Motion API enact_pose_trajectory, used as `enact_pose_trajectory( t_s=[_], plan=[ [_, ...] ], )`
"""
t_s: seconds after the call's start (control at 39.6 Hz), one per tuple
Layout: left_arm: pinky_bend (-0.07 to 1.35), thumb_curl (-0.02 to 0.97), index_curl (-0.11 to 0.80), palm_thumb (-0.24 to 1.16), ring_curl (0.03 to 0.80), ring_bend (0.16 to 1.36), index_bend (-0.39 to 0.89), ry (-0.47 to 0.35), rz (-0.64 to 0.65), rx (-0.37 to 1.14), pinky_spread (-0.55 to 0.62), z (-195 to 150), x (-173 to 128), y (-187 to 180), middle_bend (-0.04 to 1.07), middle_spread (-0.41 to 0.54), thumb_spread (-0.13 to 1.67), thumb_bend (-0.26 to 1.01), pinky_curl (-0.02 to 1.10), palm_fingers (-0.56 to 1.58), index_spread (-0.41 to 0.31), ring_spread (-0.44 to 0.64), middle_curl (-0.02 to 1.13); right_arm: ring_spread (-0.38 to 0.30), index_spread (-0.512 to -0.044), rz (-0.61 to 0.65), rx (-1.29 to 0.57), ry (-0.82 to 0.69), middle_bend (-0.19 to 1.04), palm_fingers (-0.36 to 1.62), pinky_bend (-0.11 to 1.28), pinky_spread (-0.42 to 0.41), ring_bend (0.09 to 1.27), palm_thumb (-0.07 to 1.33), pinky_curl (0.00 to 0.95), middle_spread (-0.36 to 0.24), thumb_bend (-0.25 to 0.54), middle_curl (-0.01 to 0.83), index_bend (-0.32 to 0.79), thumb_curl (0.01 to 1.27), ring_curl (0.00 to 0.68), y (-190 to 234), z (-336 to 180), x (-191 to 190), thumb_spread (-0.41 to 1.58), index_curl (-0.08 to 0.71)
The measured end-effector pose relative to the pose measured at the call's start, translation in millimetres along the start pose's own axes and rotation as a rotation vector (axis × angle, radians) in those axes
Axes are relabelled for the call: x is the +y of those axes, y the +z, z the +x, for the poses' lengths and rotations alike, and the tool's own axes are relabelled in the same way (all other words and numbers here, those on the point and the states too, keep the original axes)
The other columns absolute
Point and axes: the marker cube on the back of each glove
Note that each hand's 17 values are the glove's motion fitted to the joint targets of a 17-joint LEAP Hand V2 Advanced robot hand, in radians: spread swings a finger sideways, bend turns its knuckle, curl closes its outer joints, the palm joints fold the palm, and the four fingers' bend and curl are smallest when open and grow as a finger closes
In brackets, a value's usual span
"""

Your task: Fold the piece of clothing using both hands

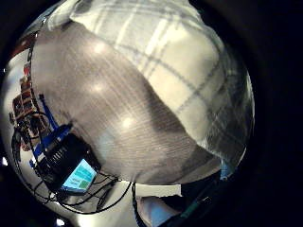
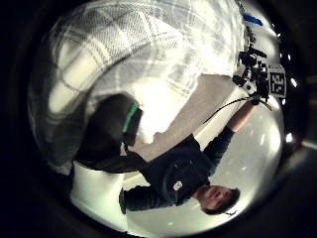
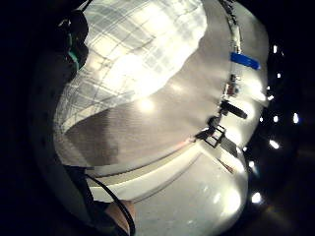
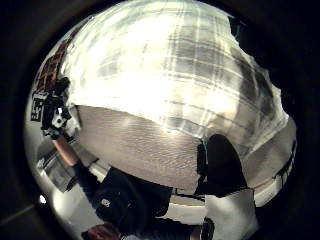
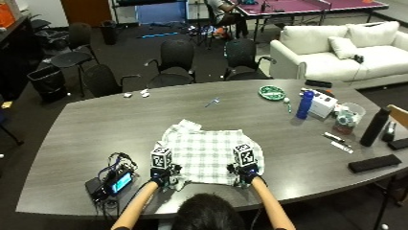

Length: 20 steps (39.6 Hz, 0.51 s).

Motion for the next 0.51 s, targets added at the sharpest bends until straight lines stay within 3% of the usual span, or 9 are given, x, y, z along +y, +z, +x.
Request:
enact_pose_trajectory(
  t_s=[0.08, 0.15, 0.2, 0.23, 0.25, 0.28, 0.33, 0.43, 0.51],
  plan=[
    [0.21, 0.316, 0.348, 0.45, 0.219, 0.46, 0.28, 0.013, 0.037, 0.001, 0.23, 4, 3, -1, 0.34, 0.087, 1.09, 0.02, 0.27, 0.41, -0.094, 0.27, 0.33, -0.176, -0.266, 0.001, -0.047, 0.031, 0.2, 0.78, 0.59, -0.134, 0.52, 0.76, 0.362, -0.133, 0.095, 0.37, 0.11, 0.39, 0.369, 1, 2, -3, 1.05, 0.205],
    [0.2, 0.331, 0.364, 0.51, 0.228, 0.45, 0.29, 0.034, 0.08, -0.043, 0.15, 7, 7, -3, 0.39, 0.019, 1.12, 0.04, 0.27, 0.58, -0.118, 0.17, 0.36, -0.193, -0.278, 0.186, -0.018, 0.027, 0.19, 0.83, 0.57, -0.156, 0.5, 0.78, 0.356, -0.148, 0.077, 0.376, 0.13, 0.4, 0.366, -4, 8, -17, 1.04, 0.218],
    [0.25, 0.346, 0.371, 0.58, 0.243, 0.47, 0.28, 0.036, 0.055, -0.067, 0.05, 9, 13, -2, 0.42, -0.031, 1.15, 0.07, 0.29, 0.81, -0.141, 0.06, 0.37, -0.217, -0.281, 0.262, 0.02, 0.024, 0.2, 0.99, 0.55, -0.208, 0.5, 0.84, 0.346, -0.167, 0.097, 0.379, 0.19, 0.42, 0.361, -5, 11, -20, 1.01, 0.243],
    [0.23, 0.343, 0.365, 0.56, 0.229, 0.44, 0.25, 0.045, 0.04, -0.073, 0.05, 12, 16, -1, 0.4, -0.036, 1.15, 0.06, 0.28, 0.73, -0.141, 0.07, 0.37, -0.219, -0.287, 0.257, 0.034, 0.026, 0.19, 0.96, 0.54, -0.206, 0.48, 0.83, 0.339, -0.169, 0.083, 0.377, 0.17, 0.42, 0.355, -3, 11, -18, 1.01, 0.243],
    [0.26, 0.354, 0.383, 0.61, 0.263, 0.48, 0.28, 0.063, 0.034, -0.075, -0.01, 14, 18, 0, 0.41, -0.066, 1.16, 0.08, 0.31, 0.89, -0.16, 0.0, 0.39, -0.231, -0.282, 0.236, 0.048, 0.027, 0.19, 1.07, 0.56, -0.243, 0.5, 0.88, 0.35, -0.179, 0.094, 0.383, 0.2, 0.45, 0.37, 0, 10, -16, 0.94, 0.266],
    [0.24, 0.354, 0.375, 0.61, 0.249, 0.45, 0.25, 0.09, 0.041, -0.079, -0.01, 18, 19, -1, 0.41, -0.077, 1.17, 0.08, 0.3, 0.85, -0.162, -0.01, 0.39, -0.233, -0.284, 0.216, 0.064, 0.028, 0.18, 1.04, 0.54, -0.243, 0.48, 0.88, 0.342, -0.181, 0.086, 0.381, 0.17, 0.44, 0.361, 2, 9, -13, 0.96, 0.263],
    [0.27, 0.368, 0.383, 0.65, 0.28, 0.48, 0.23, 0.142, 0.079, -0.098, -0.09, 24, 22, -3, 0.42, -0.119, 1.17, 0.09, 0.33, 1.01, -0.182, -0.09, 0.41, -0.249, -0.275, 0.209, 0.108, 0.037, 0.19, 1.2, 0.52, -0.287, 0.49, 0.93, 0.347, -0.191, 0.079, 0.394, 0.23, 0.48, 0.38, 5, 7, -9, 0.82, 0.3],
    [0.27, 0.378, 0.396, 0.68, 0.307, 0.47, 0.2, 0.141, 0.088, -0.172, -0.15, 27, 40, -7, 0.4, -0.174, 1.18, 0.09, 0.35, 1.06, -0.2, -0.17, 0.43, -0.264, -0.273, 0.313, 0.193, 0.031, 0.2, 1.23, 0.52, -0.322, 0.51, 0.96, 0.355, -0.209, 0.054, 0.41, 0.22, 0.52, 0.404, 2, 7, -4, 0.71, 0.332],
    [0.23, 0.39, 0.412, 0.7, 0.33, 0.47, 0.2, 0.217, 0.164, -0.174, -0.18, 36, 61, -18, 0.42, -0.203, 1.18, 0.08, 0.36, 1.1, -0.218, -0.21, 0.45, -0.274, -0.273, 0.25, 0.173, 0.002, 0.22, 1.26, 0.52, -0.342, 0.51, 0.97, 0.358, -0.229, 0.03, 0.428, 0.2, 0.54, 0.412, 11, 7, 12, 0.65, 0.348]
  ],
)
